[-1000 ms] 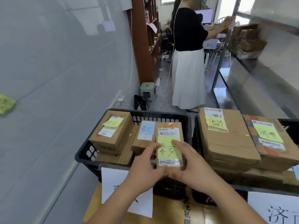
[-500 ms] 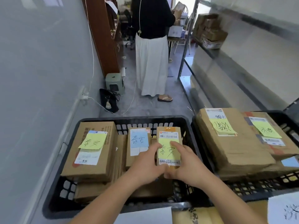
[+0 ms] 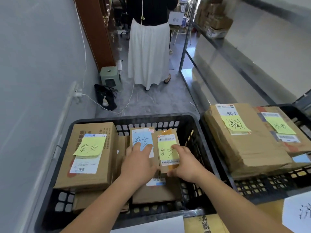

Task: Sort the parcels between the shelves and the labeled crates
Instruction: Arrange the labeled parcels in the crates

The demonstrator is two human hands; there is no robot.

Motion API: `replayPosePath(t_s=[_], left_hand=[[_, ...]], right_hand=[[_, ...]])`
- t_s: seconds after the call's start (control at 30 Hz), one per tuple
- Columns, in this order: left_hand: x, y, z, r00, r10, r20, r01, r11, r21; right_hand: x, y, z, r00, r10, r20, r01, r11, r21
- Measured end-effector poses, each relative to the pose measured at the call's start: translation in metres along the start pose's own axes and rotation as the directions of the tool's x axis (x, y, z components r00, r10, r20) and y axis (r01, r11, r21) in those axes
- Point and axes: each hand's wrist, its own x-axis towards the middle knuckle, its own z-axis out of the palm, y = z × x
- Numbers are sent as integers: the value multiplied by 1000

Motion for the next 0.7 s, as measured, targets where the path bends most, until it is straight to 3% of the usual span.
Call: replayPosePath(t_s=[0.13, 0.23, 0.43, 0.7], left_hand=[[5, -4, 4, 995, -45, 88, 34, 992, 123], [6, -3, 8, 986, -62, 155, 44, 992, 117], [-6, -2, 15, 996, -76, 50, 68, 988, 142], [-20, -2, 6, 996, -76, 45, 66, 980, 190]], right_hand=[[3, 4, 4, 1000, -5, 0, 5, 1000, 6], [5, 6, 3, 1000, -10, 15, 10, 1000, 4], [7, 3, 2, 999, -29, 37, 31, 998, -50], [-10, -13, -17, 993, -103, 49, 113, 928, -354]])
